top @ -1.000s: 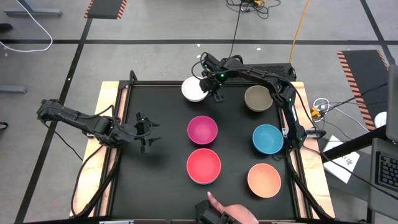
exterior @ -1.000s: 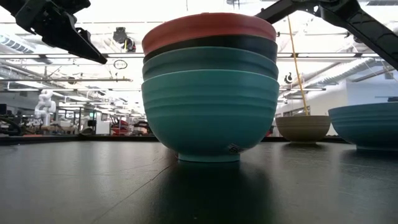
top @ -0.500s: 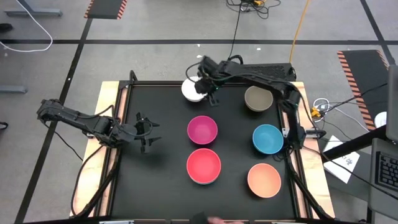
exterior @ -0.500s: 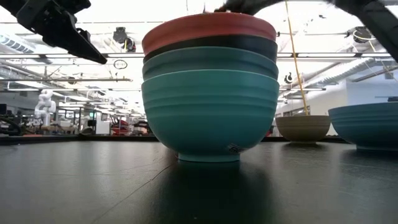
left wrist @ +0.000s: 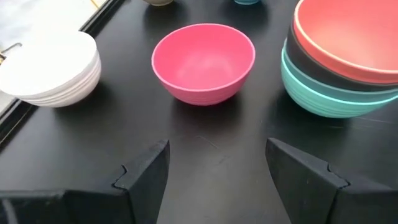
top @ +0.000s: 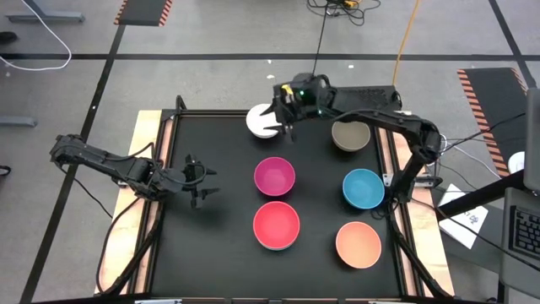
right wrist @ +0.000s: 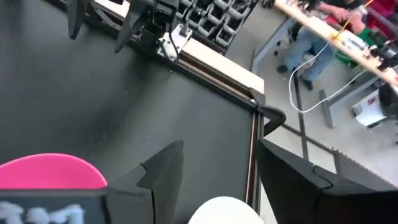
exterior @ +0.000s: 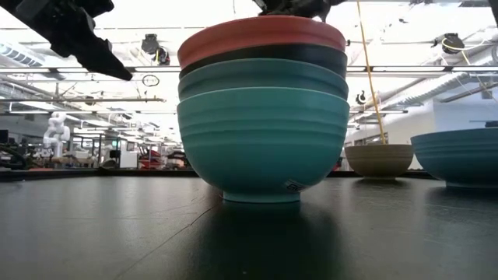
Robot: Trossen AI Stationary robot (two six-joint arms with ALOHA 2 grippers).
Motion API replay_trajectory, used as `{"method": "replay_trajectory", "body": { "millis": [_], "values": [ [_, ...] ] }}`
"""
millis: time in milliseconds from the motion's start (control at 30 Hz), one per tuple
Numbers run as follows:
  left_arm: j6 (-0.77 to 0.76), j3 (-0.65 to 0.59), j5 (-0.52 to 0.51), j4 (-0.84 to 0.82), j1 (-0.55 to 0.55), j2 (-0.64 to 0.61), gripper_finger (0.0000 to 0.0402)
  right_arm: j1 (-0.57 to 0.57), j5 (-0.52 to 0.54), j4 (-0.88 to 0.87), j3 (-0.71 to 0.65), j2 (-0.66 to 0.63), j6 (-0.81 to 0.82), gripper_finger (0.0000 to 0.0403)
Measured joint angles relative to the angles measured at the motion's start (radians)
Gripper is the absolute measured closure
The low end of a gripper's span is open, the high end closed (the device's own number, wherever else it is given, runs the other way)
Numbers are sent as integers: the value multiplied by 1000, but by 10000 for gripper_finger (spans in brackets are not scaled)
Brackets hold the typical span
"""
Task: Nest bowls inside each other
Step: Stack the white bowl on the orange bowl
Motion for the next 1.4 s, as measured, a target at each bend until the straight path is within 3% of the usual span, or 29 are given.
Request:
{"method": "replay_trajectory", "body": {
  "millis": [367,700,1067,1267,1400],
  "values": [
    [-17,0,12,3,0,0,133,-10,-4,585,-327,-222,131,211],
    [-19,0,12,45,-1,0,133,-19,-6,927,-624,-429,234,211],
    [-19,0,19,107,0,0,133,-32,45,981,-715,-443,260,211],
    [-18,0,34,119,0,0,133,-29,-114,1039,-716,-446,258,211],
    [-18,0,36,119,0,0,133,-30,-3,1116,-715,-449,285,211]
  ]
}}
